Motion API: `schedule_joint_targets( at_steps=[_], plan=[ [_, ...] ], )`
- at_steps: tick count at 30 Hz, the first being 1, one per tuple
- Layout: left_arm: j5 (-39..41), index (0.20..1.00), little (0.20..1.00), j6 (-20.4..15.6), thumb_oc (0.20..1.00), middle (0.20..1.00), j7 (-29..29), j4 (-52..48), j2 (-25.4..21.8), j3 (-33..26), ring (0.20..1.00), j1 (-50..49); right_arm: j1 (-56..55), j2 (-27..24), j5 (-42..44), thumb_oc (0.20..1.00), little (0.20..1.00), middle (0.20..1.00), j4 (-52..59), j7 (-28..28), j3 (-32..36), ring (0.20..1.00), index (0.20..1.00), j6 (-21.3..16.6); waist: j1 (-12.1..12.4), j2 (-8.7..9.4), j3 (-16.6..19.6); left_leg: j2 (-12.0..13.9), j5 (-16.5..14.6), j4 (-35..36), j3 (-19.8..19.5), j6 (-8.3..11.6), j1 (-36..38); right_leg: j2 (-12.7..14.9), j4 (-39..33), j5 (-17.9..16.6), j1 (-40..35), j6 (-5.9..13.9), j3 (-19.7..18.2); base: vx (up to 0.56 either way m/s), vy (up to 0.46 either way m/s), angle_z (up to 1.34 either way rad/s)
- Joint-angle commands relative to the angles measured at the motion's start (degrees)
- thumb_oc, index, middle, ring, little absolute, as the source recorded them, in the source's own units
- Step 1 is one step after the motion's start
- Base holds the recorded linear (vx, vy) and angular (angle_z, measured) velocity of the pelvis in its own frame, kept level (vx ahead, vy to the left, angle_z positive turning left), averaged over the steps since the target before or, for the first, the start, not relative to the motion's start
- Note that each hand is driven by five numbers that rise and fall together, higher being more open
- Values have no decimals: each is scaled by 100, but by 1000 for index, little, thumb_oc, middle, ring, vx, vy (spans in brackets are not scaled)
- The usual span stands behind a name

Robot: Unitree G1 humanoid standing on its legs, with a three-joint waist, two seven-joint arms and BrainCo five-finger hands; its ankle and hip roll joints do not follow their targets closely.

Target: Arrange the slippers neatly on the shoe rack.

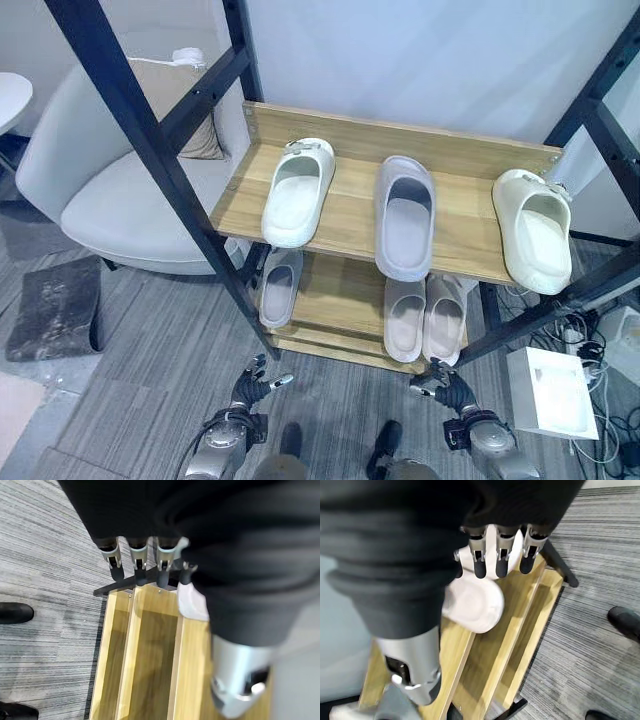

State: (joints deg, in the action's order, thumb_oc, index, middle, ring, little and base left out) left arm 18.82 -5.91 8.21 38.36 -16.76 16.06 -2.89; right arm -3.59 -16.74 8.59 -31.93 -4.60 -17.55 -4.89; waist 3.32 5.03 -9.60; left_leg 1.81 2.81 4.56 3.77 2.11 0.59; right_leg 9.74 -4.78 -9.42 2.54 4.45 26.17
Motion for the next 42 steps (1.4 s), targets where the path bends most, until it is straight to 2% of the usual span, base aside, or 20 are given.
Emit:
schedule_joint_targets(
  at_steps=[1,2,6,8,10,13,16,17,23,27,33,42],
  plan=[
    [-353,1000,1000,-260,1000,1000,111,-152,18,3,1000,141,78,-662,-1587,1000,1000,1000,1145,-369,-106,1000,1000,-305,-1,-131,-2,36,-129,-4,101,160,39,-81,47,567,-528,402,-148,4,81,-22],
    [-455,1000,1000,-299,1000,1000,173,-177,9,-59,1000,96,-131,-931,-2327,1000,1000,1000,1765,-552,14,1000,1000,-347,-53,-138,-14,30,-161,-3,131,140,67,-73,65,566,-517,427,-202,1,67,-16],
    [-575,1000,1000,-433,1000,1000,329,-161,39,-91,1000,-15,-925,-1334,-3418,1000,1000,1000,3043,-802,456,1000,1000,-547,-289,-145,-19,-12,-240,-7,248,88,152,-58,175,568,-454,486,-352,7,69,-15],
    [-616,1000,1000,-466,1000,1000,354,-131,68,-61,1000,-51,-1299,-1491,-3704,1000,1000,1000,3547,-775,555,1000,1000,-595,-350,-155,7,-14,-278,-3,288,73,191,-52,208,573,-445,511,-395,3,51,-24],
    [-700,1000,1000,-502,1000,1000,432,-92,99,-60,1000,-97,-1611,-1641,-4076,1000,1000,1000,4200,-988,668,1000,1000,-763,-449,-159,19,-20,-303,6,345,63,225,-56,221,571,-433,532,-446,4,46,-21],
    [-736,1000,1000,-575,1000,1000,562,-55,134,-11,1000,-196,-2106,-1924,-4435,1000,1000,1000,4888,-1358,803,1000,1000,-1032,-549,-164,69,-26,-340,10,392,54,264,-78,214,556,-412,556,-530,6,33,-14],
    [-769,1000,1000,-647,1000,1000,657,-18,158,183,1000,-309,-2178,-2315,-4947,1000,1000,1000,5309,-2059,743,1000,1000,-1106,-594,-180,159,-26,-371,25,439,44,320,-100,174,540,-417,592,-586,9,32,-22],
    [-770,1000,1000,-647,1000,1000,659,-19,164,183,1000,-313,-2180,-2320,-4957,1000,1000,1000,5305,-2073,738,1000,1000,-1105,-593,-184,161,-25,-373,26,443,43,323,-102,170,537,-420,592,-590,16,32,-26],
    [-699,1000,1000,-671,1000,1000,639,75,234,340,1000,-359,-1399,-2808,-5426,1000,1000,1000,5940,-3068,917,1000,1000,-836,-527,-207,305,-51,-423,22,428,19,392,-101,123,556,-512,609,-600,12,20,-9],
    [-632,1000,1000,-674,1000,1000,661,157,305,384,1000,-323,-274,-2642,-5389,1000,1000,1000,5945,-3603,1271,1000,1000,-494,-436,-223,371,-60,-439,9,378,-13,426,-89,152,590,-575,598,-549,8,28,5],
    [-603,1000,1000,-627,1000,1000,623,208,310,433,1000,-309,909,-2406,-5401,1000,1000,1000,5654,-3707,1315,1000,1000,-231,-222,-208,384,-79,-458,4,306,-39,457,-56,188,609,-639,577,-425,8,21,9],
    [-541,1000,1000,-588,1000,1000,520,227,218,478,1000,-296,2414,-2009,-5240,1000,1000,1000,4718,-3502,780,1000,1000,48,236,-132,304,-107,-431,-12,123,-48,414,-29,188,607,-728,550,-198,11,8,13]
  ],
)
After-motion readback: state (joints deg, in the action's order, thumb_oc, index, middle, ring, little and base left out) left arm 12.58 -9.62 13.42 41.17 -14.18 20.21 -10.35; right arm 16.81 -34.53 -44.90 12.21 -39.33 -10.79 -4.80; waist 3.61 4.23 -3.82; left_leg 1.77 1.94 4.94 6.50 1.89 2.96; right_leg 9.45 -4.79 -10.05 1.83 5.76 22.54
